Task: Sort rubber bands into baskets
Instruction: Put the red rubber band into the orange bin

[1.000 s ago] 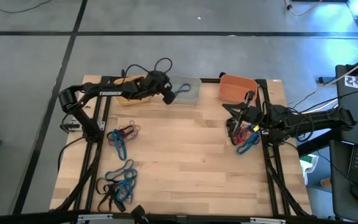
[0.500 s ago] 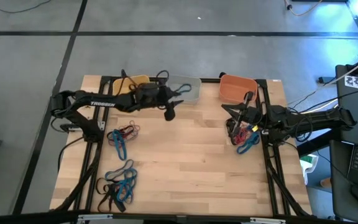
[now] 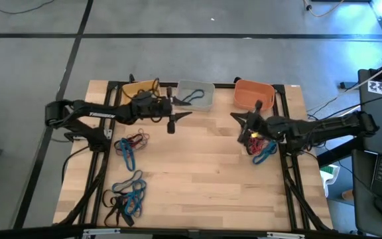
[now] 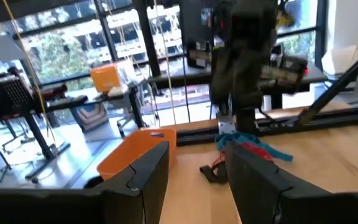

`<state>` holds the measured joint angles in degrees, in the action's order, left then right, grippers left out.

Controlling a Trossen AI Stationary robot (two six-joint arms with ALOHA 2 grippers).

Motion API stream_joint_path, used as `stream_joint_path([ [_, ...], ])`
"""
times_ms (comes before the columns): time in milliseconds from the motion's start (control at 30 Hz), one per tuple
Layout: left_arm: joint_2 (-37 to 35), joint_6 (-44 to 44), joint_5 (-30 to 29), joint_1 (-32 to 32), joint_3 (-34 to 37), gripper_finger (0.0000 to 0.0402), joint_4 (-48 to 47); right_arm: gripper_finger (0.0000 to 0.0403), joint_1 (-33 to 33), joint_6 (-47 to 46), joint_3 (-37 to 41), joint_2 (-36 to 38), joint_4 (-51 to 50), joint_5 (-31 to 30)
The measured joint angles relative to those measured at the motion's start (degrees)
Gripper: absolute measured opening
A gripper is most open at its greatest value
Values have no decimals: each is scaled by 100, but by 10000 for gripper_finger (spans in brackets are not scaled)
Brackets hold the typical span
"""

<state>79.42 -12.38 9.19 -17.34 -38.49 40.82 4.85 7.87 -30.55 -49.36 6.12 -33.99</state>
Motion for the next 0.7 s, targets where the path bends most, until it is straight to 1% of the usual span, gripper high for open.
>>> stream_joint_path([
  [167, -516, -3, 2, 26, 167, 155, -360, 14, 1, -1304, -229, 4, -1053, 17],
  [300, -821, 1, -7, 23, 167, 155, -1054, 14, 1, -2060, -432, 6, -1820, 374],
  [433, -978, 26, -11, 23, 171, 155, -1373, 14, 1, -2594, -456, 7, -2318, 678],
  [700, -982, 139, -44, 23, 171, 155, -1364, 14, 1, -3354, -456, 9, -3488, 1144],
])
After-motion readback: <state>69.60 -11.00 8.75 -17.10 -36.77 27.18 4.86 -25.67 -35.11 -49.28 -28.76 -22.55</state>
